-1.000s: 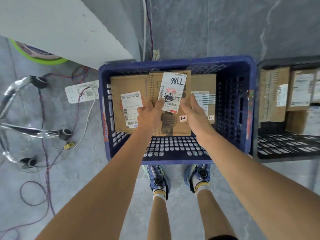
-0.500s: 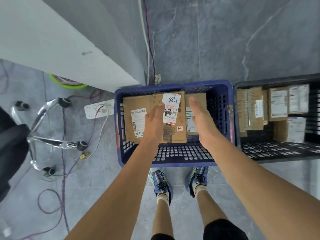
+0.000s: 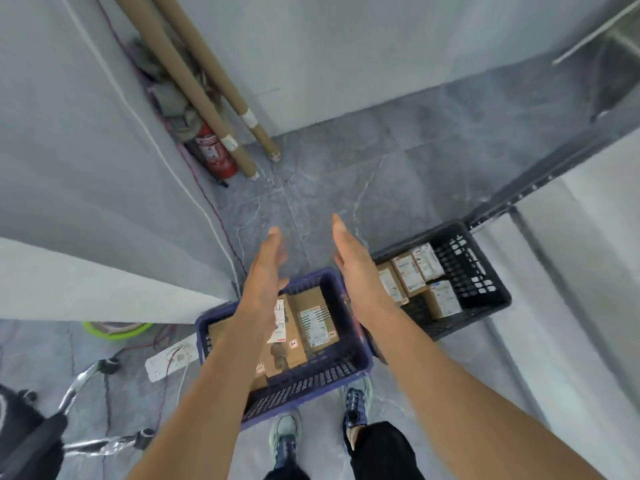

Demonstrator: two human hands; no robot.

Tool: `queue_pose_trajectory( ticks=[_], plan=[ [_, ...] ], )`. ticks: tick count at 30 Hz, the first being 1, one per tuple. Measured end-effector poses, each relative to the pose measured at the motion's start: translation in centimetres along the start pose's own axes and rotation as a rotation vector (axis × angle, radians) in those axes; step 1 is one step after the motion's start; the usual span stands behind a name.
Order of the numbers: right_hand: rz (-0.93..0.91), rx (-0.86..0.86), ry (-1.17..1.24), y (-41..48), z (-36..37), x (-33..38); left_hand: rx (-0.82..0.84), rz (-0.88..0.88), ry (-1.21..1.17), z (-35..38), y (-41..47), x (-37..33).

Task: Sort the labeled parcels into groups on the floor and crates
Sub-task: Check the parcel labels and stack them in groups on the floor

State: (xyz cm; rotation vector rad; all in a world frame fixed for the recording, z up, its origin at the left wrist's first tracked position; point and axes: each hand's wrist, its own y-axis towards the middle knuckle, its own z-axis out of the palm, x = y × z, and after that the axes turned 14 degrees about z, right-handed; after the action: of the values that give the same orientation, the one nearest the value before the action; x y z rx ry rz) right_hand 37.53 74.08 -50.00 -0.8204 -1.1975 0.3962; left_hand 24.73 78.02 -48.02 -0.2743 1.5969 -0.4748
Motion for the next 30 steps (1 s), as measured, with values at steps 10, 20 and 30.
queue_pose_trajectory(
  ticks=[10, 20, 30],
  plan=[
    [-0.355, -0.286, 0.092, -17.2, -2.4, 8.4, 0.377, 0.258, 0.011, 4.5, -9.0, -14.4],
    [-0.554, -0.666, 0.233, -33.9, -3.6, 7.5, 0.893, 0.417, 0.063, 8.6, -20.6, -20.6],
    [-0.58, -1.053, 0.48, -48.5, -8.5, -1.7, 1.355, 0.452, 0.15, 15.3, -35.9, -17.3]
  ],
)
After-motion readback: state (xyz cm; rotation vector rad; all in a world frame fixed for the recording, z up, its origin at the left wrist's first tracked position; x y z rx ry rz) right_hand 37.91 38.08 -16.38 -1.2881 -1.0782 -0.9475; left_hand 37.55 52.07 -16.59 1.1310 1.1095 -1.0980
